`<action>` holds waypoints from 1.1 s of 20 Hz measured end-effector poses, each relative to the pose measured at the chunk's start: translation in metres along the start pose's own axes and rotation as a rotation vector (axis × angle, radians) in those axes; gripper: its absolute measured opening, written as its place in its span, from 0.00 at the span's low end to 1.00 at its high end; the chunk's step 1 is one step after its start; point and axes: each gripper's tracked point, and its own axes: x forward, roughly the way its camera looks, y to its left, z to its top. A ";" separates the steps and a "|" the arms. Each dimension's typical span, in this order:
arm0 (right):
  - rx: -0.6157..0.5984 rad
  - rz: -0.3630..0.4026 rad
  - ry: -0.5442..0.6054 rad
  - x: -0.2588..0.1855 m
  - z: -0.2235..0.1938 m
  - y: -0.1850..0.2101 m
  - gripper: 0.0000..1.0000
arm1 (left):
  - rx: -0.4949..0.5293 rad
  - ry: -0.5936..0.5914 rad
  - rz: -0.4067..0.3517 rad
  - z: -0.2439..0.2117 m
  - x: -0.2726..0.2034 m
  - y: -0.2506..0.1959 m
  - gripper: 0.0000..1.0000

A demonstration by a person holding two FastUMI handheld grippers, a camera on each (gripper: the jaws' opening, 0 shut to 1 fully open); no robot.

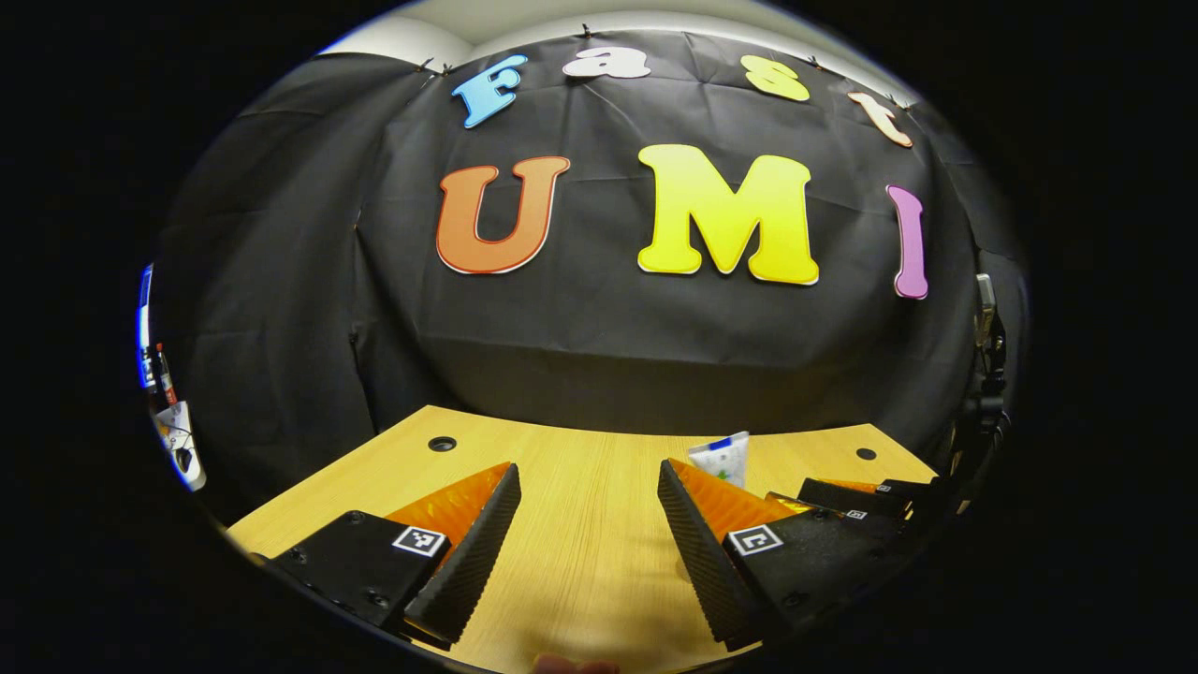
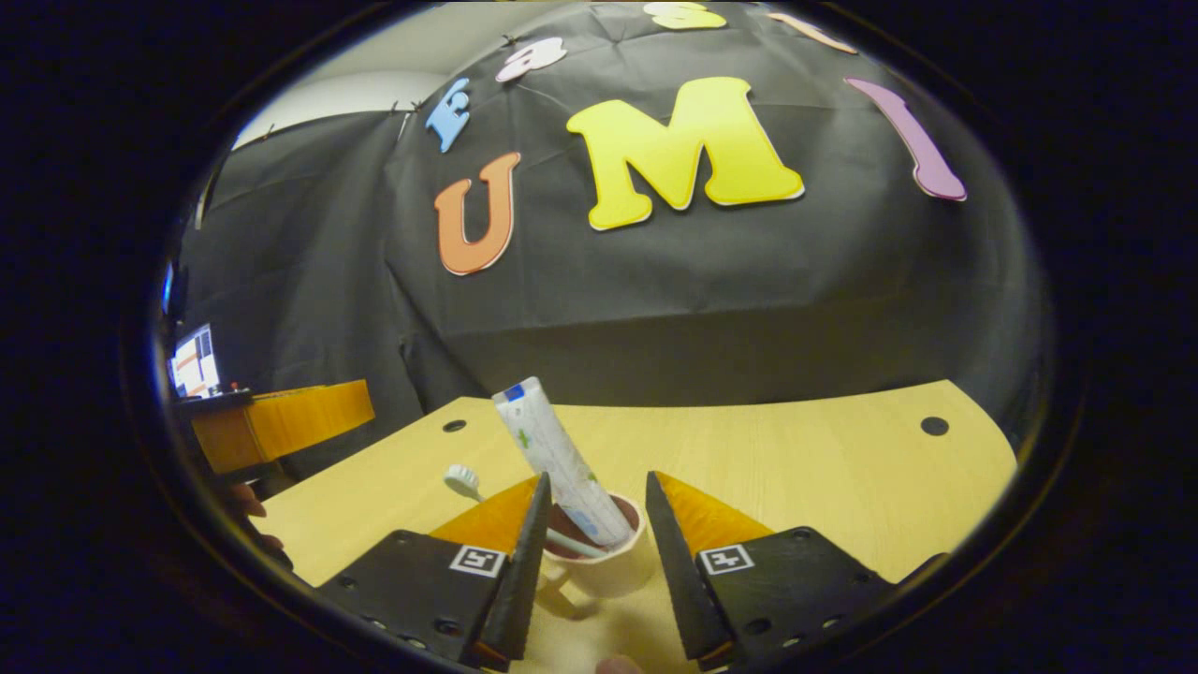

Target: Put the toothbrush and toothpaste on the desktop into the cup, then pick up the cup and place it on the coaster on the desktop.

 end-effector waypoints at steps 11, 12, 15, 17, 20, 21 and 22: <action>-0.006 -0.149 -0.081 -0.121 0.063 -0.049 0.83 | -0.025 0.003 -0.085 0.014 -0.038 -0.052 0.93; -0.007 -0.163 -0.090 -0.134 0.070 -0.054 0.83 | -0.020 0.012 -0.104 0.014 -0.042 -0.060 0.93; -0.020 -0.195 -0.103 -0.169 0.086 -0.069 0.86 | -0.038 0.092 -0.170 -0.001 -0.056 -0.088 0.94; -0.007 -0.220 -0.106 -0.189 0.095 -0.082 0.88 | -0.048 0.178 -0.204 -0.014 -0.058 -0.104 0.94; 0.003 -0.257 -0.120 -0.215 0.104 -0.101 0.85 | -0.065 0.320 -0.211 -0.037 -0.049 -0.116 0.94; 0.007 -0.269 -0.119 -0.223 0.105 -0.108 0.85 | -0.066 0.401 -0.203 -0.053 -0.044 -0.117 1.00; 0.009 -0.275 -0.118 -0.227 0.106 -0.113 0.88 | -0.074 0.458 -0.201 -0.064 -0.041 -0.118 0.94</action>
